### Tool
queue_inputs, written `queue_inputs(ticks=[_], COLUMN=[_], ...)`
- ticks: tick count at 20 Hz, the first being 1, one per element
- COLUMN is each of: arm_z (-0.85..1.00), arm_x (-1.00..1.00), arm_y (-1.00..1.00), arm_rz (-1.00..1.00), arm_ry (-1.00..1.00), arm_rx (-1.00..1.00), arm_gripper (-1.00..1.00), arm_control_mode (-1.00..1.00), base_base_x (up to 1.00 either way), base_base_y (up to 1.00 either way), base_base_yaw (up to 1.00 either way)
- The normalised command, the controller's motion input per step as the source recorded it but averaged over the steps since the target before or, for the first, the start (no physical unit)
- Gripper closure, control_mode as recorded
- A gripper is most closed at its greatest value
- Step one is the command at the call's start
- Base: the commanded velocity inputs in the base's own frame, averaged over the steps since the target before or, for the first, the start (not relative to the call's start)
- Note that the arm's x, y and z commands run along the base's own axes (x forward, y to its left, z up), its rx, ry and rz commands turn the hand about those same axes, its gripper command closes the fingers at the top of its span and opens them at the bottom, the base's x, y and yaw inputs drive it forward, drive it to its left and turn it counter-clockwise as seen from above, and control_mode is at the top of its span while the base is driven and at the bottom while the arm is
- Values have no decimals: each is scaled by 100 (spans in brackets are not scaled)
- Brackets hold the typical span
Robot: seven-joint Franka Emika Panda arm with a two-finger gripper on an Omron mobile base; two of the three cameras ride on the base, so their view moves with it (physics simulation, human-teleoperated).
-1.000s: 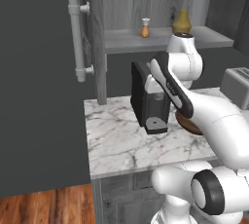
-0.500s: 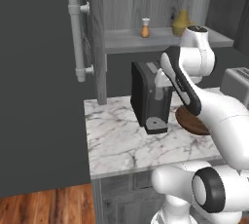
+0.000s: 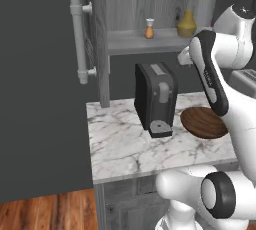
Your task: Retrieve the bottle and the shaker from the cabinet and place them next to the mixing bowl on the counter. Then add garlic from the fridge to the mixing bowl.
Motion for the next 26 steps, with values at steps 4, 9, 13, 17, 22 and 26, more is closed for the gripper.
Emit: queue_inputs(ticks=[4,9,13,17,22,26], arm_z=[66,82,54,2,0,0], arm_x=[6,0,10,36,33,6], arm_y=[-23,-21,-12,0,-6,-8], arm_rz=[-2,-1,-6,-11,-20,-8], arm_ry=[-38,-24,-6,-1,0,-1], arm_rx=[0,0,0,0,4,9], arm_gripper=[-100,-100,-100,-100,-100,-100], arm_control_mode=[-100,-100,-100,-100,-100,-100], base_base_x=[0,0,0,0,0,0], base_base_y=[0,0,0,0,0,0], base_base_yaw=[0,0,0,0,0,0])
